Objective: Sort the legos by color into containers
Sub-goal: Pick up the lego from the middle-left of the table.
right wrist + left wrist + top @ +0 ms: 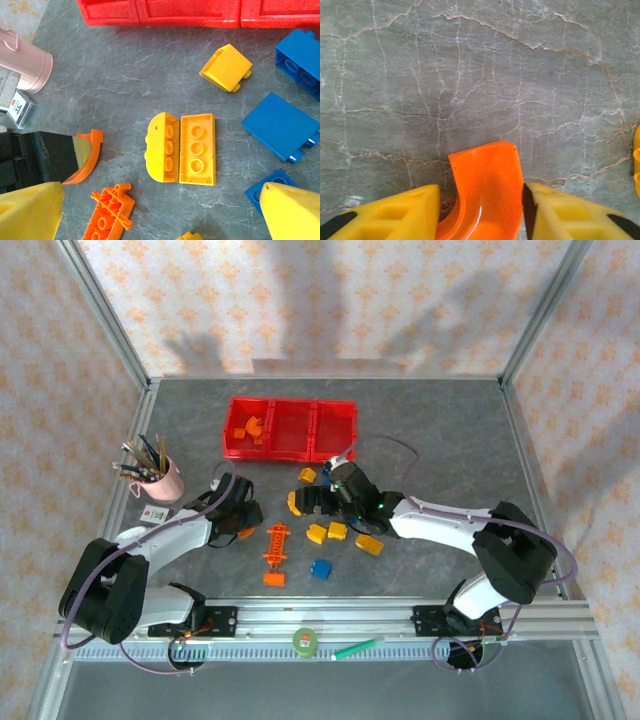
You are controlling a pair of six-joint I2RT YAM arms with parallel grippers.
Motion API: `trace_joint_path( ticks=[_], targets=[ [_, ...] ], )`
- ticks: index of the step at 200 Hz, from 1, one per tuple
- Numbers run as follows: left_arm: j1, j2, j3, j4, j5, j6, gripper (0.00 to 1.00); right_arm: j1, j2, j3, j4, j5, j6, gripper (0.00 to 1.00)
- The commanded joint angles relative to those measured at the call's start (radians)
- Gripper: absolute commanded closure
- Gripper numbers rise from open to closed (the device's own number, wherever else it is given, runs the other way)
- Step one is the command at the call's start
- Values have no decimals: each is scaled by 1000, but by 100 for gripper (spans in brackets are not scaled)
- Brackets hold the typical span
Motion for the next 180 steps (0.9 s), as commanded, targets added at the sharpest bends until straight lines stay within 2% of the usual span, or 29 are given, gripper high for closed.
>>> trace_joint_path(
  ticks=[1,64,81,91,128,180],
  targets=[
    [-5,6,-13,-21,-40,-14,55,6,2,3,20,15,9,0],
    [-6,-29,-20,-25,-51,-24,69,6,-1,1,15,22,9,0],
    [-5,-36,-20,-23,-47,-27,68,7,0,3,17,21,10,0],
    [-6,-35,-21,-16,-40,-24,63,6,0,3,17,19,10,0],
    [-11,-5,-6,-19,-34,-13,56,6,-1,2,15,20,11,0],
    [-13,-3,-6,-24,-80,-27,68,6,1,2,14,18,12,0]
  ],
)
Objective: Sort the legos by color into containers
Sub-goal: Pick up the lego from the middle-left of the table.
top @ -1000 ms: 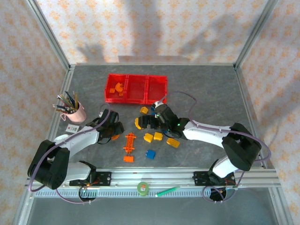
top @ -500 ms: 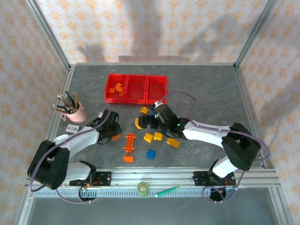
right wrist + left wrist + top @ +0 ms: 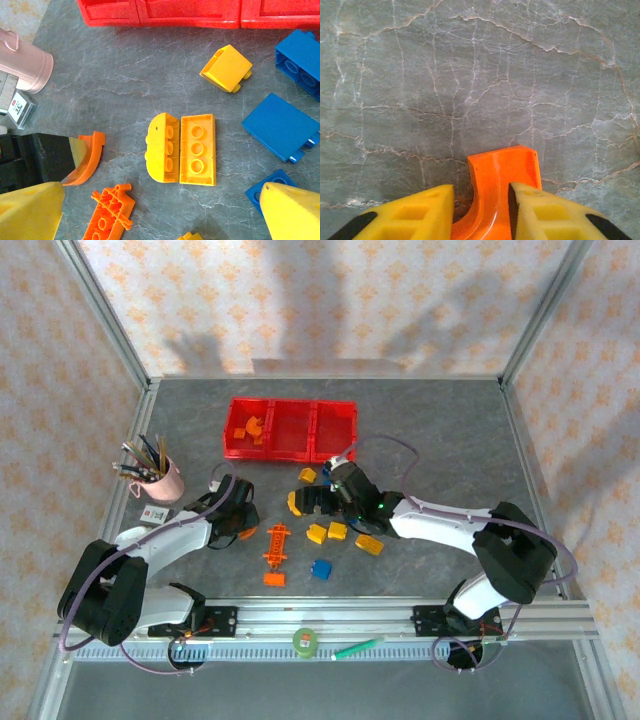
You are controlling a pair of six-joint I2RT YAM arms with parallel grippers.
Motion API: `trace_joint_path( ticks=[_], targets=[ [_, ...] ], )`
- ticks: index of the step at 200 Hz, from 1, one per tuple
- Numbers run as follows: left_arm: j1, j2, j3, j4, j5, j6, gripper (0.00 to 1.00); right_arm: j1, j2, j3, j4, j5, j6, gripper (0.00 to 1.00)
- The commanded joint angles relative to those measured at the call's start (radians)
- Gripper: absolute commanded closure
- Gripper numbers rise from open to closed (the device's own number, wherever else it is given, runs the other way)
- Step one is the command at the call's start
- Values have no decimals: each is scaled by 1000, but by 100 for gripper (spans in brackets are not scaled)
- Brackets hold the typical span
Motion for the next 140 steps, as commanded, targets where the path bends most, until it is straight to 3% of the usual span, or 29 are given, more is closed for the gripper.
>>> trace_joint_path(
  ticks=[1,104,140],
  targets=[
    [-5,7,4,-17,-38,-3,68,6,1,2,14,18,11,0],
    [-4,28,-1,14,-29,7,96,6,-1,9,12,19,11,0],
    [-3,-11,61,-48,-67,16,100,5,-2,42,-5,21,-6,0]
  ],
)
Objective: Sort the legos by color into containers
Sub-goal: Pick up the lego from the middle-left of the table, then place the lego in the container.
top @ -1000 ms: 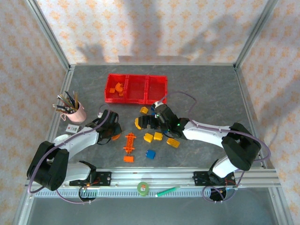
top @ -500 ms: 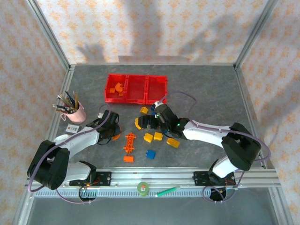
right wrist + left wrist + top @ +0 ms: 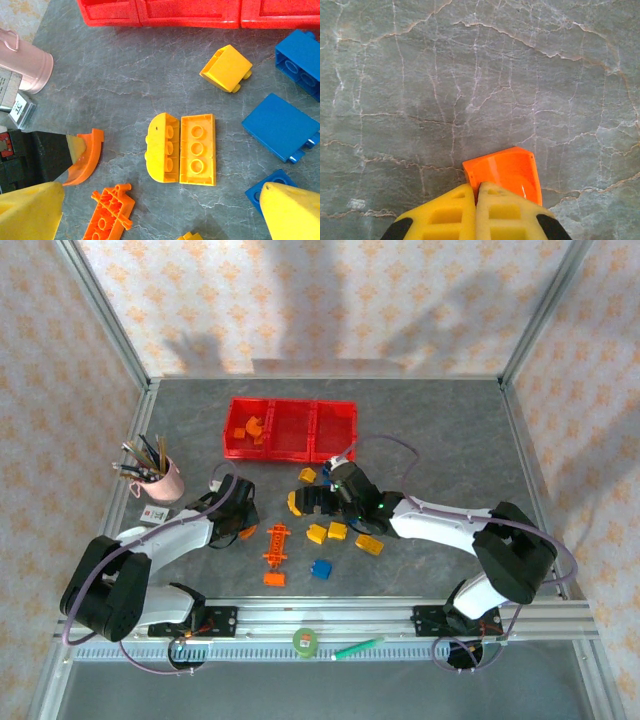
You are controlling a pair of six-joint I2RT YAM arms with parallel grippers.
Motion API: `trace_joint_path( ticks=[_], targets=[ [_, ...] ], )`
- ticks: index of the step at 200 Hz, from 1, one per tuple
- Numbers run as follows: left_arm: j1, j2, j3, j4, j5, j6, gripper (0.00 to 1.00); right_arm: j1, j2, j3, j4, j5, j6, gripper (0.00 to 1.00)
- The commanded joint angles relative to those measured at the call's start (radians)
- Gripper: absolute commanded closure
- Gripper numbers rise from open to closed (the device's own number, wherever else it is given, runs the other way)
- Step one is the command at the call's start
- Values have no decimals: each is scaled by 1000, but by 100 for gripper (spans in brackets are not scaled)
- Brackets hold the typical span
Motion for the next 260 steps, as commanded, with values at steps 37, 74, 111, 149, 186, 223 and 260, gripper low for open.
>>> trace_joint_path(
  ticks=[37,74,111,149,186,223,260],
  targets=[
    [23,-82,180,-125,-101,42,100,-1,-2,101,-30,28,-34,0],
    [109,-9,378,-134,-114,89,100,-36,5,148,-38,37,-45,0],
    [177,195,602,-102,-81,143,100,-95,18,171,-27,11,-39,0],
    [199,433,824,-100,-93,166,100,-123,26,185,-32,8,-52,0],
    [213,659,1038,-159,-105,186,100,-134,38,194,-43,5,-66,0],
    [213,763,1156,-215,-116,219,93,-139,30,200,-51,7,-76,0],
    [213,743,1186,-241,-124,246,69,-139,10,207,-68,-5,-86,0]
  ],
)
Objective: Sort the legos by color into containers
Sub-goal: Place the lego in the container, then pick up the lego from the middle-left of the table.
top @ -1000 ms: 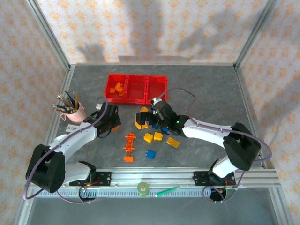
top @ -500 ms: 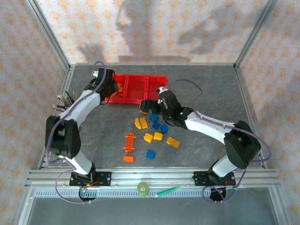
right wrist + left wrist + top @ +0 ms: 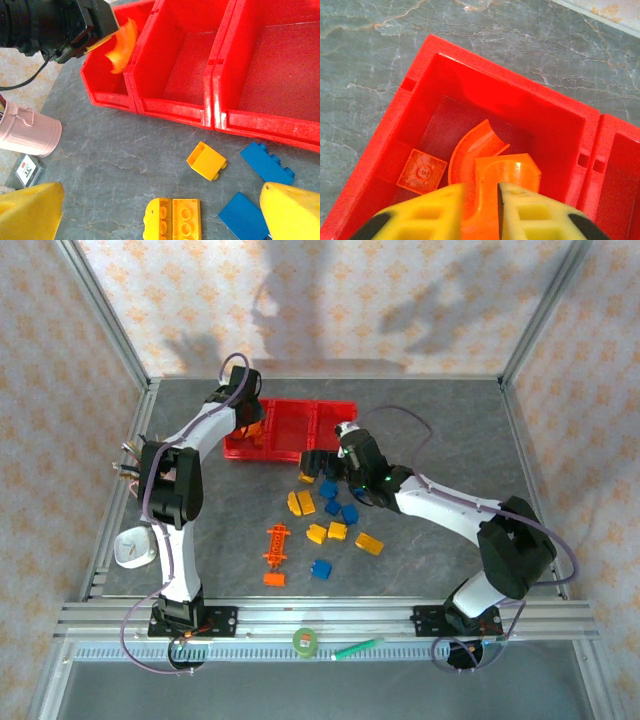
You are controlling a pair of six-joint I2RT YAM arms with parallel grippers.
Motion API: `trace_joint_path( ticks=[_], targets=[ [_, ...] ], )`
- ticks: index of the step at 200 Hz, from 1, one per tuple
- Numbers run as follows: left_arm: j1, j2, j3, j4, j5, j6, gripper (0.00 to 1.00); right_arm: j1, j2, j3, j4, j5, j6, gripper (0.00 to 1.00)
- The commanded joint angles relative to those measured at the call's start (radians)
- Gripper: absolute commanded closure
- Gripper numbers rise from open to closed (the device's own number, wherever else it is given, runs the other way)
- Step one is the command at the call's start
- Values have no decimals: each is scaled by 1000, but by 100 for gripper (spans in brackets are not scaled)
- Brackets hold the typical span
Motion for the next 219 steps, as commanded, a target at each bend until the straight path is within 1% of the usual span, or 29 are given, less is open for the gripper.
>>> trace_joint_path(
  ticks=[1,19,34,39,45,87,123,144,158,177,185,219],
  targets=[
    [6,-30,60,-59,-35,38,69,-5,-15,38,-32,-6,-24,0],
    [5,-71,58,-76,-26,48,67,-5,-34,40,-51,-9,-25,0],
    [4,-131,20,-76,-11,42,66,-5,-56,26,-58,-13,-21,0],
    [1,-147,-8,-66,1,44,65,-5,-63,18,-59,-15,-20,0],
    [-5,-200,-46,-54,12,44,64,-5,-71,8,-61,-16,-16,0],
    [-60,-443,-348,27,43,23,55,-5,-115,-88,-66,-26,20,0],
    [-153,-652,-601,79,47,-17,50,11,-131,-171,-44,-30,20,0],
    [-210,-756,-722,81,35,-59,46,40,-122,-201,-33,-24,11,0],
    [-245,-814,-800,95,59,-84,44,68,-114,-226,-7,-27,5,0],
    [-303,-871,-890,91,55,-109,41,114,-99,-253,21,-20,0,0],
    [-328,-885,-926,91,60,-146,39,131,-94,-267,37,-17,1,0],
    [-421,-905,-1014,78,50,-206,31,162,-88,-325,129,-31,48,0]
  ],
)
